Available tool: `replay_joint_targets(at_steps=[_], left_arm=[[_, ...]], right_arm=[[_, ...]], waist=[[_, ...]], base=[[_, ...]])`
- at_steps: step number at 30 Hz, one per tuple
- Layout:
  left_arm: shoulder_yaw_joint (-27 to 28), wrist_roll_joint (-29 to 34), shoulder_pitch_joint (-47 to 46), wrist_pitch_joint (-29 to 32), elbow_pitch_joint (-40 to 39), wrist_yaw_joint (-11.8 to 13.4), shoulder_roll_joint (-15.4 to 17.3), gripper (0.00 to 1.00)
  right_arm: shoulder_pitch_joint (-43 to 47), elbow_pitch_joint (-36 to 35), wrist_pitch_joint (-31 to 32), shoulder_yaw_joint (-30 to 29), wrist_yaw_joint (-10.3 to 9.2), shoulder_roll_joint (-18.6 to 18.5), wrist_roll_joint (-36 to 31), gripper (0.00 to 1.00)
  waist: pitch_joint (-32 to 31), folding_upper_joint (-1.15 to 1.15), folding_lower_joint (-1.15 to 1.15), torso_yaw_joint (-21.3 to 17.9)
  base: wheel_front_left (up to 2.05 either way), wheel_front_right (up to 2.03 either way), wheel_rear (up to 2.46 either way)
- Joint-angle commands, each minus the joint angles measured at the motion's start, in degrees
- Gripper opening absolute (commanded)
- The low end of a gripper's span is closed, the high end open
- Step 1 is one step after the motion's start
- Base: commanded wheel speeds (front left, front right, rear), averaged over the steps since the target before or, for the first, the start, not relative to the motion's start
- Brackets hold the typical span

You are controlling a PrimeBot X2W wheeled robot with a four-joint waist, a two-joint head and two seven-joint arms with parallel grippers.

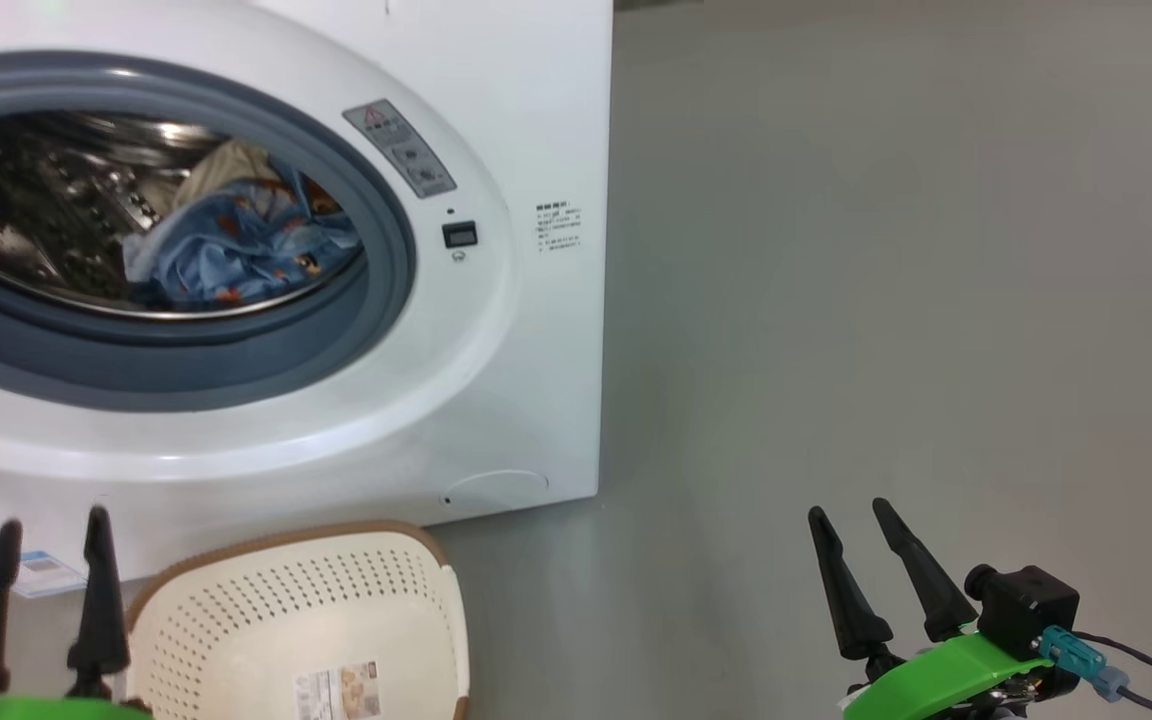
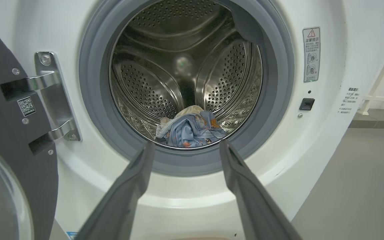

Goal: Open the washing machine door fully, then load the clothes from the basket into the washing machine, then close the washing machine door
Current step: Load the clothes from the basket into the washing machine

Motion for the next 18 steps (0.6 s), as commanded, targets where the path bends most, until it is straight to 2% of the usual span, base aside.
replay_joint_targets(at_steps=[1,18], left_arm=[[3.01,0.98,0.67,-0.35,-1.94,-0.12,0.56,1.0],[8.02,5.82,13.81,-0.35,-7.02,-0.15,-6.34,1.0]], right_arm=[[-0.19,-1.01,-0.28,1.03,0.35,-0.12,-0.36,1.0],[1.29,0.09,-0.28,0.14,0.35,-0.12,-0.51,1.0]], waist=[[-2.43,0.0,0.0,0.5],[-5.92,0.0,0.0,1.09]], base=[[0.0,0.0,0.0],[0.0,0.0,0.0]])
